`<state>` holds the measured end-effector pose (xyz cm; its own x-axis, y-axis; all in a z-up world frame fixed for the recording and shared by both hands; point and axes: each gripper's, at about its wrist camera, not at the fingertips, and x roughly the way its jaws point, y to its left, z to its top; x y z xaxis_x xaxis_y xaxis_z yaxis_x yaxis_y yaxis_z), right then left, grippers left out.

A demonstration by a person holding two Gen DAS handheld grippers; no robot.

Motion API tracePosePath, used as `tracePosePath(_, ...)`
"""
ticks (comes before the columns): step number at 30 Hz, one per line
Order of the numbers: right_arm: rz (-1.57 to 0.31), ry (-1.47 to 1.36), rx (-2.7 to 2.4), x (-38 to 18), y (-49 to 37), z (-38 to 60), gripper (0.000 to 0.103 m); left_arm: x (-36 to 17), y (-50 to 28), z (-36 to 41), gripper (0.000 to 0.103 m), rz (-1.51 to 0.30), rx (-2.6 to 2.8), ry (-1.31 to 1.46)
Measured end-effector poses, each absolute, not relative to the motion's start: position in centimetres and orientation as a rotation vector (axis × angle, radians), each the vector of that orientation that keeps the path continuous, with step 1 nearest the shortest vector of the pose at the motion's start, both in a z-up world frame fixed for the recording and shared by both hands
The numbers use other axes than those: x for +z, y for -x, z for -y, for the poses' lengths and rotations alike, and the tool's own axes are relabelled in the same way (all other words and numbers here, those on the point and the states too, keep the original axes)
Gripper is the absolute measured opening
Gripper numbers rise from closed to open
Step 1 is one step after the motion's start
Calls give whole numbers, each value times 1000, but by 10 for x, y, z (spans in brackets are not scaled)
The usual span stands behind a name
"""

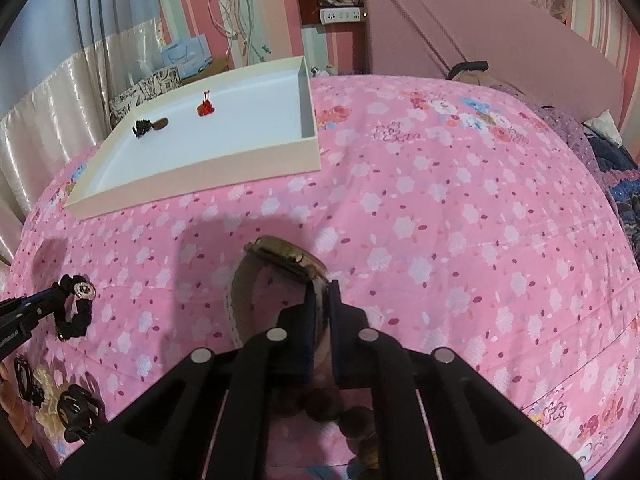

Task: Organize jewelry
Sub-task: 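Grasp the black bracelet with left tool while right tool grasps the watch strap, then carry bracelet and watch into the white tray and open both tools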

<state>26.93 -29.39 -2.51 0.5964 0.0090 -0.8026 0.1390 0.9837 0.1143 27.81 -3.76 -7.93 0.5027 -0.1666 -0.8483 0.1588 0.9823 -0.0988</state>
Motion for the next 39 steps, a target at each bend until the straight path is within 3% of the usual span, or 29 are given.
tracePosePath(23, -863, -241, -41, 22, -292, 299, 6, -3, -319, 39, 9, -981, -219, 45)
tracePosePath(31, -858, -196, -32, 52, -350, 287, 6, 30, -370, 51, 9, -916, -207, -10)
tracePosePath(39, -847, -240, -44, 52, -427, 279, 6, 20, -441, 54, 9, -893, -173, -40)
